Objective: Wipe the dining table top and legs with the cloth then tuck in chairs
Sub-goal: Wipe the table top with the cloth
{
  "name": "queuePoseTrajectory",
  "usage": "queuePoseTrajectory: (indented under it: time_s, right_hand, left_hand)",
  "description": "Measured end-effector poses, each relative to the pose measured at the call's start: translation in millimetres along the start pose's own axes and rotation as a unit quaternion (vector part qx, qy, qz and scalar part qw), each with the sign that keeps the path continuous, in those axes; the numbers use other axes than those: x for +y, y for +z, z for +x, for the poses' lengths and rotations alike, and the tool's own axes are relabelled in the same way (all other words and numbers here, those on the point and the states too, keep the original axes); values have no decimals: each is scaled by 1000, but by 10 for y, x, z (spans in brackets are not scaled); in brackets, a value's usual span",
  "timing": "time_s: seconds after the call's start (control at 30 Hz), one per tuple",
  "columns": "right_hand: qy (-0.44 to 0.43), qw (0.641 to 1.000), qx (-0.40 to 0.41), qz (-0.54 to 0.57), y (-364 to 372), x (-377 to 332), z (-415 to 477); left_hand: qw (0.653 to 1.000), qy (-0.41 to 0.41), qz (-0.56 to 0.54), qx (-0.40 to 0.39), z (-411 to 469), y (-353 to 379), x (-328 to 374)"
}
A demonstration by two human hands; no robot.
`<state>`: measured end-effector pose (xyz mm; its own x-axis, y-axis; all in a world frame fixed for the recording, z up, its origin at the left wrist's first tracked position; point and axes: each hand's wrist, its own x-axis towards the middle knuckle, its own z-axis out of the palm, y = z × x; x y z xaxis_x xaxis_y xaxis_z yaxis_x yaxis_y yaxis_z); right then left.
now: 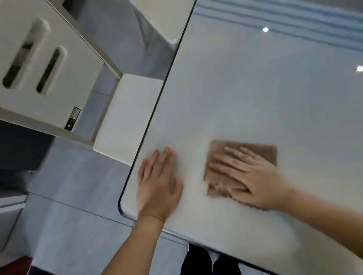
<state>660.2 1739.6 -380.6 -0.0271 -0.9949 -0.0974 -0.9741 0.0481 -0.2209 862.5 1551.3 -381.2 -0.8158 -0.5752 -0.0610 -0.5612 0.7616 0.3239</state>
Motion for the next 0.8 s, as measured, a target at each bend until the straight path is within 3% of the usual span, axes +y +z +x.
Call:
queuePoseTrajectory:
  time_s: [0.07,0.17,0.27,0.33,0.43,0.5,0.57,0.6,0.67,0.73,0.8]
  right_hand:
    - [136,989,54,3,-146,632,470]
    - [336,936,103,3,-402,1508,1287]
    - [446,886,115,41,-533,1659,1905]
    - [401,907,120,41,-447,1307,2047]
    - [158,983,88,7,-240,500,1764]
    - [-4,999,34,-2,-178,319,1466]
    - [-99,995,3,2,-245,627,1475]
    - [-83,997,4,2,-278,849,1586]
    - [59,997,57,2,-410,1341,1961]
    - [220,970,98,9,-552,1739,2338]
    - [324,940,103,20,-625,1864,2607]
  left_hand:
    - [1000,-1,-2,1,6,8,-7]
    - [1000,2,-5,4,1,42,-21]
    - [1000,5,-10,14,14,41,-27]
    - [1000,7,-13,16,25,36,-23]
    - [1000,3,-17,8,11,14,-15]
    - [1000,4,-17,5,14,0,-8]
    - [1000,5,-22,5,13,0,-3]
    - [1000,4,-25,5,12,-4,-8]
    - [1000,1,-27,6,13,-9,-6]
    - [1000,6,-24,12,7,9,-7]
    - [1000,11,-22,17,0,15,-10]
